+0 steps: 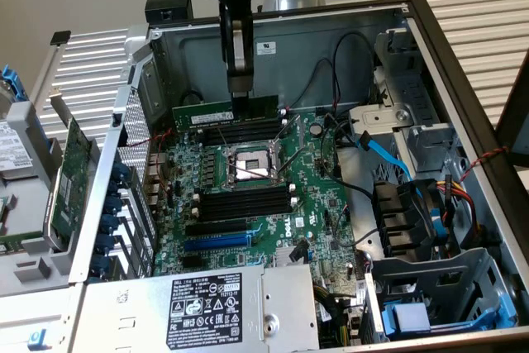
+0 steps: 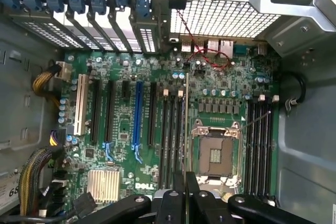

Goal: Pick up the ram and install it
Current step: 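Insert the ram into the slot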

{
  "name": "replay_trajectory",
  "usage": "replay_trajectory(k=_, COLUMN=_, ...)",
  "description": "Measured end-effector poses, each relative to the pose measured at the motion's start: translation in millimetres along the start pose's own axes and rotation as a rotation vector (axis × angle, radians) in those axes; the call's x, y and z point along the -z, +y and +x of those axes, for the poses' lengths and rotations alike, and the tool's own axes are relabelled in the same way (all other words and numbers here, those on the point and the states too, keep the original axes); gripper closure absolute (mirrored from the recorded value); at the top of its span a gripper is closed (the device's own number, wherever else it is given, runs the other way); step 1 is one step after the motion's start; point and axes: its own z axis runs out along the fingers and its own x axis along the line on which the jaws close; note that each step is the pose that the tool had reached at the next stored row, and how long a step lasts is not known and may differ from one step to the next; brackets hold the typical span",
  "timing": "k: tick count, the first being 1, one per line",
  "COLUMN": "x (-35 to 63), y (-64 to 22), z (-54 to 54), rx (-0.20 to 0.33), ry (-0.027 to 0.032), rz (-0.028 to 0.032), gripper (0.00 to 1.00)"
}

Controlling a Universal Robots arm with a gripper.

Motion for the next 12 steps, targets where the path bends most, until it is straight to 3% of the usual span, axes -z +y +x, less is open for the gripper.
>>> replay_trajectory(k=3, x=-2.1, y=-2.8, z=-0.1, rx=0.0, ry=0.0007, rz=0.0073, gripper=0.87)
replay_trajectory(k=8, x=-8.6, y=-8.9, z=-0.6, rx=-0.001, ry=0.0015, rz=0.0077, gripper=0.87)
replay_trajectory(k=12, x=-13.5, y=-10.6, z=-1.4, rx=-0.003, ry=0.0073, rz=0.0077, gripper=0.87)
